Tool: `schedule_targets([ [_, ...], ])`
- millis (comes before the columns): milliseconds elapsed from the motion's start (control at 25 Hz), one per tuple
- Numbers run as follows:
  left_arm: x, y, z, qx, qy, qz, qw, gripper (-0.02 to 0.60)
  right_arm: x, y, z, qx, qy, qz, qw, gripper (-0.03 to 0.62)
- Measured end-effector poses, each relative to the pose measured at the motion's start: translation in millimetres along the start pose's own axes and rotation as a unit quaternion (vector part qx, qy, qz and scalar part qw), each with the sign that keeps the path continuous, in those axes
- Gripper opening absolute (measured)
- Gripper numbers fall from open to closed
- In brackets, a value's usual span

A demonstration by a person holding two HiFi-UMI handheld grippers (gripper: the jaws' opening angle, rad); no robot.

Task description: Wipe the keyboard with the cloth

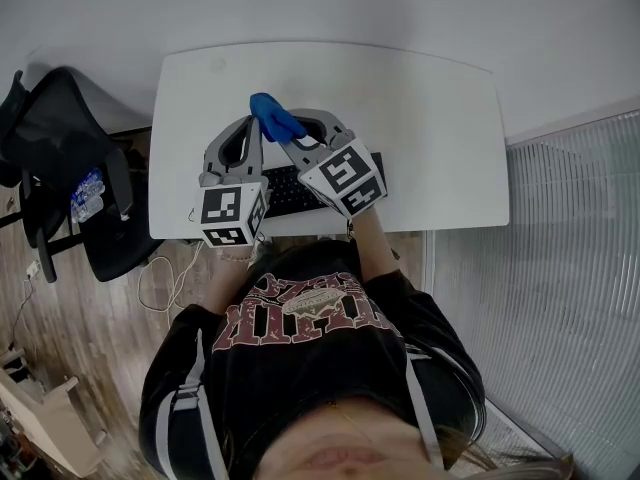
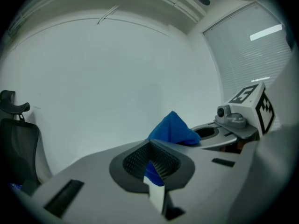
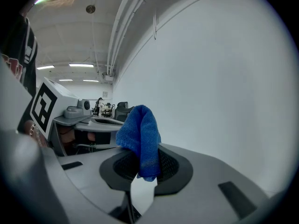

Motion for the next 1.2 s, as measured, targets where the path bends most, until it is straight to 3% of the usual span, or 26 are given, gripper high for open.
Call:
schedule_targets([
  [1200, 0.1, -4.5, 1.0, -0.004, 0.003, -0.004, 1.0, 0.035, -3.9, 1.8, 3.6, -0.003, 0.0, -0.008, 1.0, 0.064],
])
Point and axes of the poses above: the fingertips, and each gripper's own axes: y backward along the fingers, x to its left, z out of its top, the point moved 8 cm from there along y, backward along the fingers, and after that the axes turned 12 degrees about y, right-handed, at the moved point
